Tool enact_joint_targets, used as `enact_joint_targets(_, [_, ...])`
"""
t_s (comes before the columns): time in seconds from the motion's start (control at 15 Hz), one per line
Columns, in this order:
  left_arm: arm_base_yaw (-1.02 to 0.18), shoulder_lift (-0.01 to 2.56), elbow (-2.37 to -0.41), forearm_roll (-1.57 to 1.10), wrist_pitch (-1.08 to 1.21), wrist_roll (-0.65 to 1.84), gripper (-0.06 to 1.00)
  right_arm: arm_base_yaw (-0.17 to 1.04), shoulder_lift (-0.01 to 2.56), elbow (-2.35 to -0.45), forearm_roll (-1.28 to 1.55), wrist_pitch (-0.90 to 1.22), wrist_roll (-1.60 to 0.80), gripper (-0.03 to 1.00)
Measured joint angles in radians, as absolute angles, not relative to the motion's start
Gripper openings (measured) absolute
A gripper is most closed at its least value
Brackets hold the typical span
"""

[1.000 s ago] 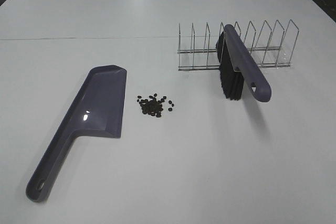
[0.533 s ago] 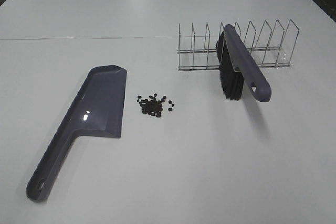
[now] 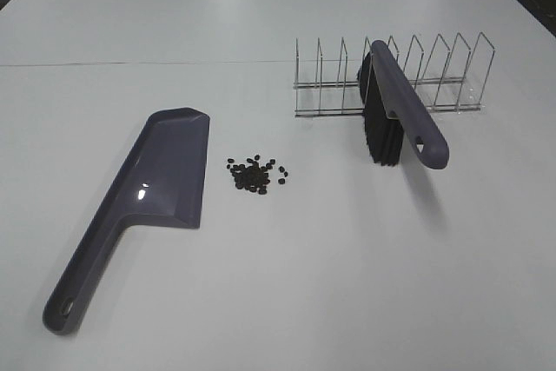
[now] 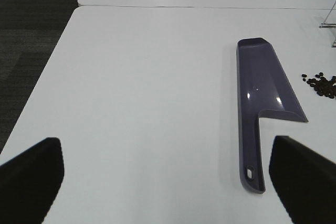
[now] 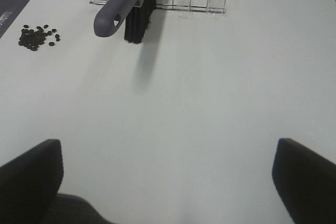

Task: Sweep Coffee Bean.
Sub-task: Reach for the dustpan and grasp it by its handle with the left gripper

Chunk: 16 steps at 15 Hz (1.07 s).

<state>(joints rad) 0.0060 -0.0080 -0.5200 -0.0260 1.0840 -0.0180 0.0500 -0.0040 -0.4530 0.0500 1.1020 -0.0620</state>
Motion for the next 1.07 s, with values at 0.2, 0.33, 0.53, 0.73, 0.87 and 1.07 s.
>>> enact_joint_targets(0.2, [0.006,-0.008,-0.52,-0.026,1.084,-0.018,1.0,0.05,-0.004,-0.453,0.05,1.102,-0.062,0.98])
enact_joint_targets(0.33, [0.006,-0.008,-0.52,-0.021,1.084,-0.018,1.0,0.05,-0.004,-0.453,0.05,1.102,-0.062,0.98])
enact_joint_targets(0.53, [0.006,-0.008,-0.52,0.0,1.084,-0.018,1.0,0.05,-0.004,-0.453,0.05,1.102,-0.062,0.98])
enact_joint_targets(0.73, [0.006,-0.008,-0.52,0.007,1.084,-0.018,0.99,0.05,-0.004,-0.453,0.05,1.102,-0.062,0.98])
enact_joint_targets(0.87, [0.006,-0.008,-0.52,0.011,1.084,-0.018,0.99,0.05,-0.004,-0.453,0.05,1.102,-0.062,0.98])
enact_joint_targets(1.07, [0.006,-0.008,-0.52,0.083,1.073,-0.018,0.99,0.05,-0.004,-0.453,0.05,1.102,-0.062,0.98])
